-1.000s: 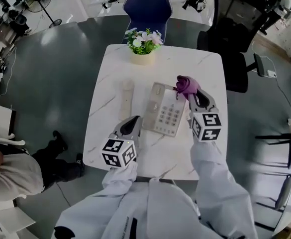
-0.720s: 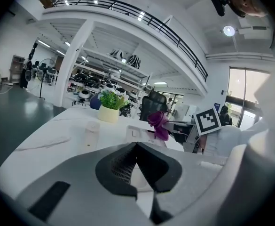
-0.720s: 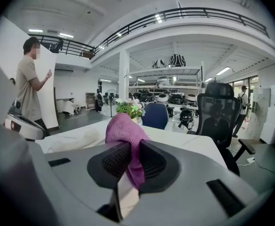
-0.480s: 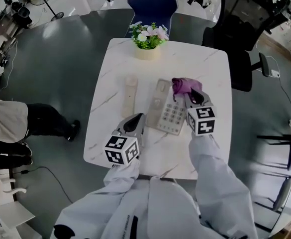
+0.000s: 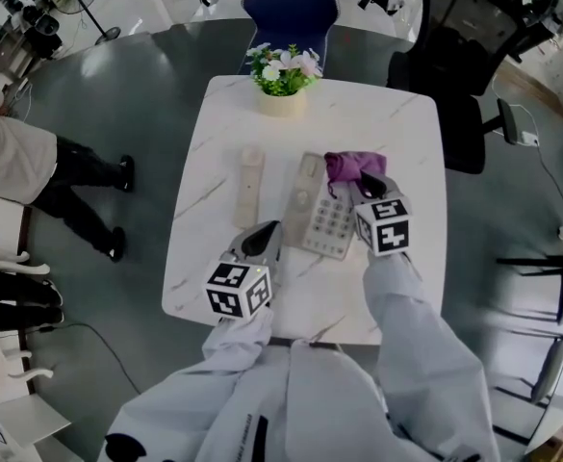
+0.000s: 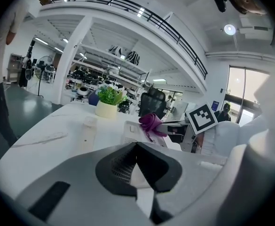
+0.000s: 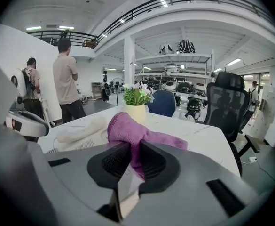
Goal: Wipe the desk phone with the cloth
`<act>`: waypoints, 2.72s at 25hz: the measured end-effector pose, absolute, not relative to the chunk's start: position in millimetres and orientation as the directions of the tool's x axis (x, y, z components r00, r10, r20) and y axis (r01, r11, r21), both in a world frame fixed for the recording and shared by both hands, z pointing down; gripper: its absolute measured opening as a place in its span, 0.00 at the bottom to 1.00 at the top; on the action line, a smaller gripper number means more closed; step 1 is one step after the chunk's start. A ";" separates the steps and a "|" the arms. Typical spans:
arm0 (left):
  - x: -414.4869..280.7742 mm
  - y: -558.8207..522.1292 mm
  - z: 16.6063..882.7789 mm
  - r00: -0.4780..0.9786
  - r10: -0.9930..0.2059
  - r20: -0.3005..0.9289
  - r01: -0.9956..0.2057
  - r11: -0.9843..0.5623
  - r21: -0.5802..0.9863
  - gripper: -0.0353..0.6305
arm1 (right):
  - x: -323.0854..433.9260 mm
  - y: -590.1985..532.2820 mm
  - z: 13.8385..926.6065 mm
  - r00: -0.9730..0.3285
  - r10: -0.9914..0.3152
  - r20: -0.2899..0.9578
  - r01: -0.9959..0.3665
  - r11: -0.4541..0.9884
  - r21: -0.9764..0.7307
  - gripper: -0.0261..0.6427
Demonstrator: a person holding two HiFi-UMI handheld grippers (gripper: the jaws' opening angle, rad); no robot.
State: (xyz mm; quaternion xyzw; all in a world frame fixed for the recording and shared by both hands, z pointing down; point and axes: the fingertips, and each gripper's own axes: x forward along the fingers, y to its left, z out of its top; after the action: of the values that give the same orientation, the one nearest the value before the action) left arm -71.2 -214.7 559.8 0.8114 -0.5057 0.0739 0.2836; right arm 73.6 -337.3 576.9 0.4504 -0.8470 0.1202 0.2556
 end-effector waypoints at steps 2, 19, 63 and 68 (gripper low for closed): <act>-70.8 -214.2 559.5 0.480 -0.778 0.406 -0.861 -0.330 0.386 0.05 | 72.7 -336.2 577.0 -0.464 -0.694 0.550 -0.821 0.570 0.026 0.09; -65.5 -201.8 548.6 0.506 -0.767 0.394 -0.852 -0.373 0.368 0.05 | 68.0 -315.4 588.6 -0.447 -0.660 0.604 -0.811 0.584 0.038 0.09; -58.4 -169.8 527.6 0.497 -0.789 0.361 -0.858 -0.383 0.342 0.05 | 57.0 -239.3 603.9 -0.499 -0.540 0.678 -0.751 0.659 -0.028 0.09; -59.3 -168.5 530.4 0.495 -0.789 0.363 -0.858 -0.380 0.344 0.05 | 53.2 -230.6 606.3 -0.526 -0.502 0.687 -0.731 0.679 -0.063 0.09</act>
State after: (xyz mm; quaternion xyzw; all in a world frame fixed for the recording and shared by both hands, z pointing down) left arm -59.3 -168.5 530.4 0.8278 -0.4975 0.0694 0.2498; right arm 53.2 -230.6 606.3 0.3603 -0.8558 0.1749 0.3275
